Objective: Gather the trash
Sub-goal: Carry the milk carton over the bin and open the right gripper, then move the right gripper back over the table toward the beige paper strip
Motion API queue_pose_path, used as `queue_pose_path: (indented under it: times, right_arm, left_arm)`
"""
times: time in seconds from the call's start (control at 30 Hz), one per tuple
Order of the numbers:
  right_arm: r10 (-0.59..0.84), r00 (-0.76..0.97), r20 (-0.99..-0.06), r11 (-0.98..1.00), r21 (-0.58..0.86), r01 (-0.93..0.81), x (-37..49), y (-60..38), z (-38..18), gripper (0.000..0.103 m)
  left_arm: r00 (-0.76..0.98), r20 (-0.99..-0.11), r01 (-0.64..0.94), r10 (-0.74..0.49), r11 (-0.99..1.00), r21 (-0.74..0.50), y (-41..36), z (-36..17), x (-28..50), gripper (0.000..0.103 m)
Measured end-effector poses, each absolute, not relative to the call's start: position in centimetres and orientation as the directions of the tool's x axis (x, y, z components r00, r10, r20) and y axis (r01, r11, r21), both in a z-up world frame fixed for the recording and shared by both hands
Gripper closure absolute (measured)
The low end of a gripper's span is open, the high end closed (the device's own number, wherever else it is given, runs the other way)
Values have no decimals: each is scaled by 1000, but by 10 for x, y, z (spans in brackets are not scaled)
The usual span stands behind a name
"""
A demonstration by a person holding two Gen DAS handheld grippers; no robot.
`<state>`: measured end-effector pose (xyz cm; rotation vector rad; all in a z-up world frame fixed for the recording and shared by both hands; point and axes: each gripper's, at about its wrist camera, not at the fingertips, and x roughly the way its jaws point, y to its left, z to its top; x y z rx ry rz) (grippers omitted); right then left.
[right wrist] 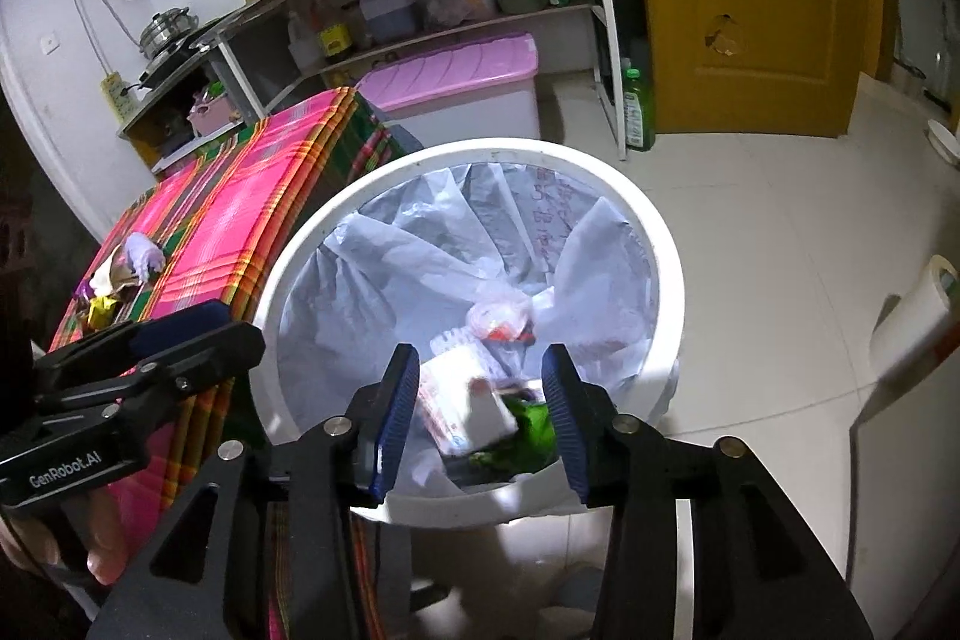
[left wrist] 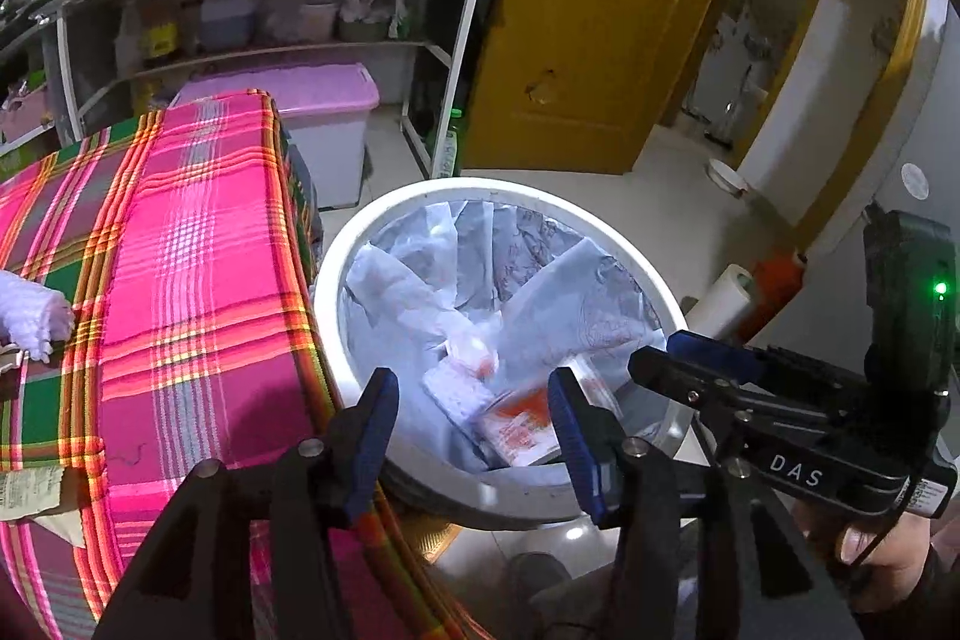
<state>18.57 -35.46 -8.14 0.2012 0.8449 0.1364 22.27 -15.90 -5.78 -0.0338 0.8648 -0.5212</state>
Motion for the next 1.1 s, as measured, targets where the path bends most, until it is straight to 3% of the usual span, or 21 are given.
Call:
queue_pose_path:
  times: [0.37,0.67,1.1]
  right_arm:
    - [231,702,-674,966,242,-85,158,-344,-54,59]
    - [310,729,-611,951,217,-222,127,-305,-23,59]
    - [404,679,-613,907,171,-384,106,-244,-16,59]
  left_arm:
    - [600,-670,384,-439,891,-240,-133,-35,196,51]
    - [667,-630,336,-398,915,-222,-94,-15,159,51]
    - [732,-615,214,-293,956,-201,-29,-9,113,51]
